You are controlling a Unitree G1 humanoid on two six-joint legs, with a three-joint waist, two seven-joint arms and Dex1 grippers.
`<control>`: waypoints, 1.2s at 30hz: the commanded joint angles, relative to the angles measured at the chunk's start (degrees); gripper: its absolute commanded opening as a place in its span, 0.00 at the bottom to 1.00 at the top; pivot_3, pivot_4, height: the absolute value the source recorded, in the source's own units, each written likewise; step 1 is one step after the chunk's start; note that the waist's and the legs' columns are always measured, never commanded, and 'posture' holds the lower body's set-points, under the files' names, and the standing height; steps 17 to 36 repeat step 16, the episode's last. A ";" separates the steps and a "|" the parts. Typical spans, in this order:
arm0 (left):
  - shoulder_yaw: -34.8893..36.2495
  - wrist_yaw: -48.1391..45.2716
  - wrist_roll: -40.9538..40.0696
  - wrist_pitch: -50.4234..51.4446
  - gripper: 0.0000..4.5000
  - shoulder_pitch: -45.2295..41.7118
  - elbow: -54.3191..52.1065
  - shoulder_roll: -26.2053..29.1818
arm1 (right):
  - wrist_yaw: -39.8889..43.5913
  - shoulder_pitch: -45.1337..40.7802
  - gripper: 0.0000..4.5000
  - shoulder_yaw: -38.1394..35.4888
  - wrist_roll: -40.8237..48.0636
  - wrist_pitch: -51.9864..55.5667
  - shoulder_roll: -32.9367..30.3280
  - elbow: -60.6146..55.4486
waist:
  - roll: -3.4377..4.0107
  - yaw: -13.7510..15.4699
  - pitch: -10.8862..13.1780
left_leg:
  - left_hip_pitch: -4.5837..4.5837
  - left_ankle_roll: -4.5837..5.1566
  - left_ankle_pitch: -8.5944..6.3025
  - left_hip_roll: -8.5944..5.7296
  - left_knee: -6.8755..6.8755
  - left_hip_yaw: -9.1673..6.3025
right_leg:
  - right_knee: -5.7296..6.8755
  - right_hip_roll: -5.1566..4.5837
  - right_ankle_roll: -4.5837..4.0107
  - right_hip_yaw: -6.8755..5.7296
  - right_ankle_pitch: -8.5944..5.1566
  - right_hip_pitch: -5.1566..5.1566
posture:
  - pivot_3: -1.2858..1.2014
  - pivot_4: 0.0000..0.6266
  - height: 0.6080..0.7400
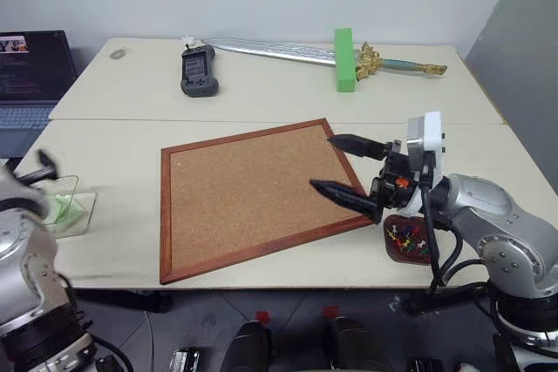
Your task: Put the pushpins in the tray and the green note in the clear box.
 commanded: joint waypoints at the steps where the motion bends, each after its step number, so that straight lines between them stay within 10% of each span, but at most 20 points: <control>1: -7.73 -5.64 -2.26 0.18 0.99 -0.87 -7.63 0.24 | -7.40 3.05 1.00 -1.83 -2.43 -0.22 1.49 -4.14 | -0.02 -0.11 -0.01 | 0.00 0.00 0.00 0.01 0.00 0.01 | -0.01 0.01 0.00 0.00 0.00 0.00 | 0.52 0.24 1.00; 15: -26.07 -6.47 4.74 -3.79 0.99 10.02 -12.94 -9.11 | -32.61 18.63 1.00 5.00 -34.41 -7.49 10.83 -1.50 | 0.02 -0.43 -0.01 | 0.06 -0.02 0.00 0.07 -0.06 0.18 | 0.01 0.23 0.00 0.17 -0.01 -0.08 | 0.52 0.24 1.00; 36: -26.36 -6.16 4.99 -3.92 0.99 10.62 -13.32 -9.88 | -32.95 19.31 1.00 4.90 -35.08 -7.77 11.43 -1.38 | 0.02 -0.43 -0.01 | 0.08 -0.02 -0.01 0.07 -0.05 0.16 | 0.01 0.23 0.01 0.16 -0.01 -0.03 | 0.52 0.24 1.00</control>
